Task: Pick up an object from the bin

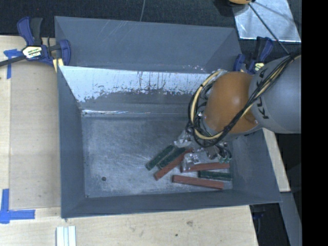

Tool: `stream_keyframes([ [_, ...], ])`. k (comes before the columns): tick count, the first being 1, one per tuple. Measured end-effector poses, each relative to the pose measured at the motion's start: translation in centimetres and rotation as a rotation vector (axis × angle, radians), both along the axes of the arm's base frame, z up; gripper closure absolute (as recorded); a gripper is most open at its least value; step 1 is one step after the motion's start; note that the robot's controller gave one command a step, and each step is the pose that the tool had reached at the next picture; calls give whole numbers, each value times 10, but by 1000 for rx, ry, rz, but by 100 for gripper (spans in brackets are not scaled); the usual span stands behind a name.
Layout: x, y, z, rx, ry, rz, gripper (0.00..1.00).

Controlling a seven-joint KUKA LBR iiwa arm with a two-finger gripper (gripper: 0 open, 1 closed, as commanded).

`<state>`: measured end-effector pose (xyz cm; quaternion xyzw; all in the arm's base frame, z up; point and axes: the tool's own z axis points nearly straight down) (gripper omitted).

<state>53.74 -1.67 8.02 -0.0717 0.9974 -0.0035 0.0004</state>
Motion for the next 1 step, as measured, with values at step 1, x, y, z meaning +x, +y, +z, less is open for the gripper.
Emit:
stream_keyframes([
  [1, -8, 21, 207, 7, -5, -23, 100],
])
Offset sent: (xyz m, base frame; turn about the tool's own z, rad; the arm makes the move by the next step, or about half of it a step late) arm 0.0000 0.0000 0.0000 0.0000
